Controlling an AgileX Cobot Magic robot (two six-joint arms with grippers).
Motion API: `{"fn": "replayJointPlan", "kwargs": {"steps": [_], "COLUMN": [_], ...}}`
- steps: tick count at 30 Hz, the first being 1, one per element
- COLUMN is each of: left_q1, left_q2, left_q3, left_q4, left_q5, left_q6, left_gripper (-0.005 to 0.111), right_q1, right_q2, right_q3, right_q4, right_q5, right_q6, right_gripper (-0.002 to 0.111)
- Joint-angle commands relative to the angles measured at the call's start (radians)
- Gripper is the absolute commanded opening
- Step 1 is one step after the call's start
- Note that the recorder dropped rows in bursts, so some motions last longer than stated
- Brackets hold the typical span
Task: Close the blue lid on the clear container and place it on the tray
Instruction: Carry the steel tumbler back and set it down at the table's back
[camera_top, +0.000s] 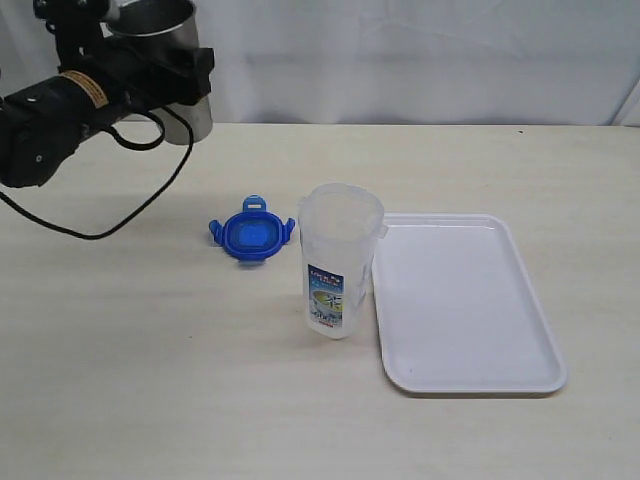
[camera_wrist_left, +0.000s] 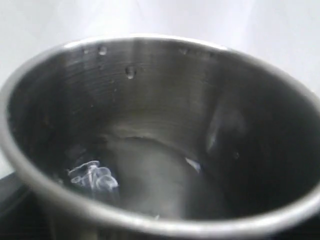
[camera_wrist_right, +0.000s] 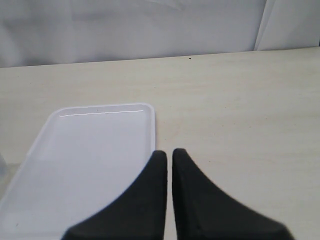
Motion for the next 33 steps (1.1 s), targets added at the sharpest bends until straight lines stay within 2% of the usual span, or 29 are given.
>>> {"fn": "replayJointPlan", "kwargs": {"steps": [1, 5, 22, 29, 33], "left_q1": [0.023, 0.023, 0.019, 0.016, 0.016], "left_q2": [0.021, 0.101, 0.507, 0.626, 0.645], "left_q3": [-0.085, -0.169, -0.578, -0.678, -0.685], "left_q4": [0.067, 0.135, 0.135, 0.133, 0.133], "left_q5": [-0.051, -0.062, -0.019, -0.012, -0.014], "left_q6": [-0.047, -0.045, -0.043, -0.050, -0.050], "left_gripper": [0.000, 0.000, 0.000, 0.000, 0.000], "right_q1": [0.001, 0.001, 0.001, 0.001, 0.001], "right_q2": [-0.004, -0.004, -0.004, -0.004, -0.004], "right_q3": [0.002, 0.002, 0.002, 0.002, 0.002], "right_q4": [-0.001, -0.001, -0.001, -0.001, -0.001], "right_q5": [-0.003, -0.003, -0.003, -0.003, -0.003], "right_q6": [-0.001, -0.001, -0.001, -0.001, -0.001], "right_gripper": [0.004, 0.004, 0.004, 0.004, 0.004]}}
